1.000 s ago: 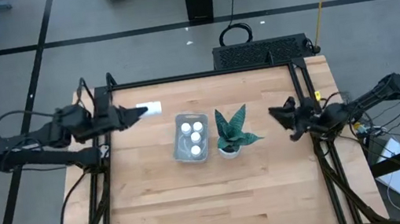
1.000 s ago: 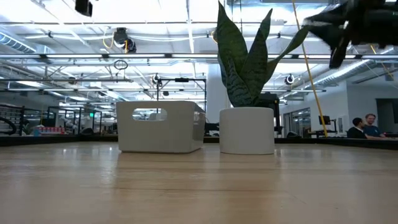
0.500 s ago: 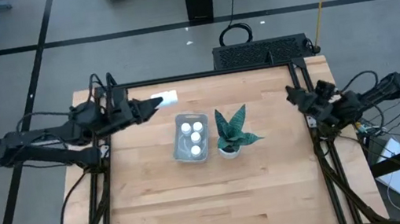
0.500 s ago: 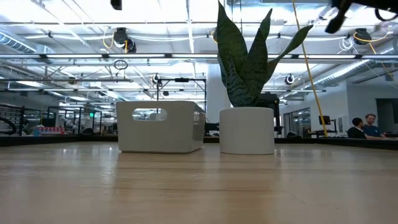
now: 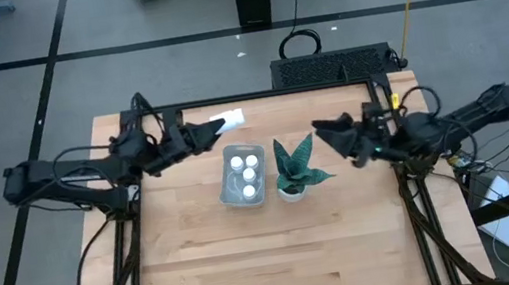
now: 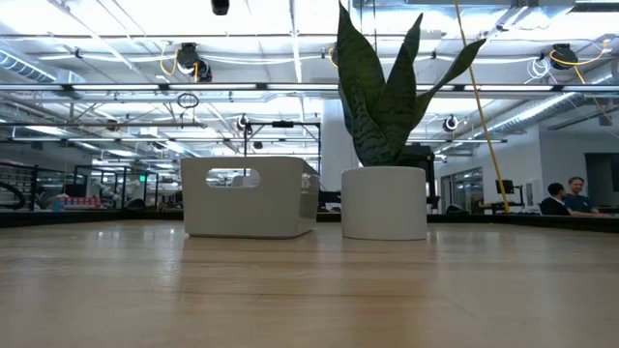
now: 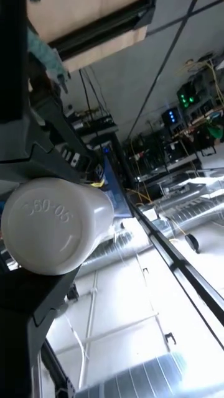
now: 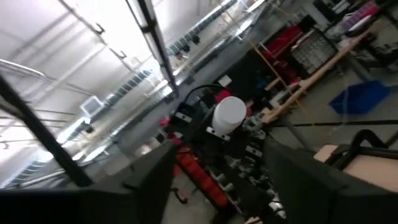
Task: Pick and place pill bottles into a basket
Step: Put the white pill bottle into the gray bin
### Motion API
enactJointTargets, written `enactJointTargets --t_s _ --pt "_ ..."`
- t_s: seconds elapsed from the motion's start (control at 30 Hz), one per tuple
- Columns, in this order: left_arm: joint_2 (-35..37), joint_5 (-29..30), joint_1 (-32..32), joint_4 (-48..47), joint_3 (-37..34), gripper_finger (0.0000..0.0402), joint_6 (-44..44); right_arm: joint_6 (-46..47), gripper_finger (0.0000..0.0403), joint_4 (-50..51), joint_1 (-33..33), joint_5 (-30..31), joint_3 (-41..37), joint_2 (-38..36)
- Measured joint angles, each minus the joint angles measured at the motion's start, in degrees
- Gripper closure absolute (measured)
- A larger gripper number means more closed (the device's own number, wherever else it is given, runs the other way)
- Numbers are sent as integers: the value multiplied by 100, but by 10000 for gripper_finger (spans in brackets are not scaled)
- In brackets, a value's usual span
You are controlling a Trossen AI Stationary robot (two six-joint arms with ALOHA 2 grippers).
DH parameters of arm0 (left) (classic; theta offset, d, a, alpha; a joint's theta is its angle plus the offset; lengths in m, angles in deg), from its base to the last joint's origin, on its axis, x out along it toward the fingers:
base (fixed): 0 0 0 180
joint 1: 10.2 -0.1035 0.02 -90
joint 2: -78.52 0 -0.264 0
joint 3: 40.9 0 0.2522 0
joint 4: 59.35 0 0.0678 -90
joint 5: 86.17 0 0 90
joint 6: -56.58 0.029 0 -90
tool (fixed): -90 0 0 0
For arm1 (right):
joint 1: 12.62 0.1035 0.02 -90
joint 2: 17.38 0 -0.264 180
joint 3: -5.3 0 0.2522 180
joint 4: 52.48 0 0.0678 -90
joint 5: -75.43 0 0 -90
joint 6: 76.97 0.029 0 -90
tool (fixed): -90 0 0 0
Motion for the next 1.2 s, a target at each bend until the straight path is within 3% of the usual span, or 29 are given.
enactJointTargets --t_s 0.17,0.33,0.63,0.83,1.2 --pt "-217 -84 73 480 0 214 -26 411 75 107 -382 -162 596 781" --pt "-348 -14 168 677 0 224 -39 1149 32 -63 -819 -908 951 1531" --pt "-383 145 247 678 0 223 31 1182 42 -513 -999 -1231 1685 2553" --pt "-381 63 243 691 0 224 4 1353 43 -514 -1193 -1512 1932 2895" --pt "-381 59 247 669 0 223 14 1192 53 -612 -1235 -1497 2337 3138"
